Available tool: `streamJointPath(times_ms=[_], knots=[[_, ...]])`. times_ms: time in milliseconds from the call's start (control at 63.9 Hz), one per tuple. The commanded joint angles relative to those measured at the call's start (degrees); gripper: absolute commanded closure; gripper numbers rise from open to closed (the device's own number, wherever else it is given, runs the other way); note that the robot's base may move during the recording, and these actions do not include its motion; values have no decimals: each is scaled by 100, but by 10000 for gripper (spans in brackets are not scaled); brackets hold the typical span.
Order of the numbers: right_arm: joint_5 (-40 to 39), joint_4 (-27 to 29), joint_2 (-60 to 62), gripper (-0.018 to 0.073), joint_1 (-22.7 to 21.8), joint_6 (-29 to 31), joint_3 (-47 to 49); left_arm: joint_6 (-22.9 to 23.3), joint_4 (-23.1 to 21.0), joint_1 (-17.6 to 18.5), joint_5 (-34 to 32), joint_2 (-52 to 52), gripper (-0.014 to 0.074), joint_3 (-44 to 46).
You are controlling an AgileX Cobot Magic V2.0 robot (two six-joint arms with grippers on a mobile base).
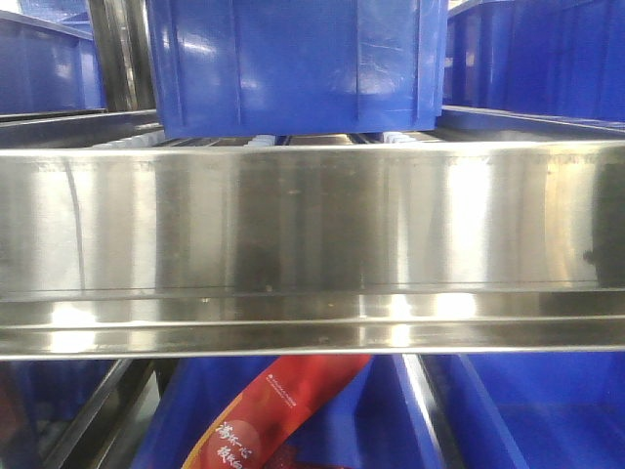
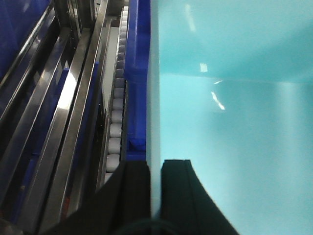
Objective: Fetch blue bin and place on conveyor start
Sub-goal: 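Lift the light-blue bin with both grippers and pull it off the shelf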
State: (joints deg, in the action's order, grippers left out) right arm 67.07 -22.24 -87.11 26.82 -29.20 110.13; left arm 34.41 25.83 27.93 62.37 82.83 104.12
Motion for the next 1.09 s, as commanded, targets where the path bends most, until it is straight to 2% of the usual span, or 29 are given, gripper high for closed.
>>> streamJointPath(times_ms=[0,1079], knots=[[-243,-336,108,713,-4,9,61,16,85,57,-181,-94,707,74],[-197,-326,108,713,-4,9,61,16,85,57,-194,-94,707,74]])
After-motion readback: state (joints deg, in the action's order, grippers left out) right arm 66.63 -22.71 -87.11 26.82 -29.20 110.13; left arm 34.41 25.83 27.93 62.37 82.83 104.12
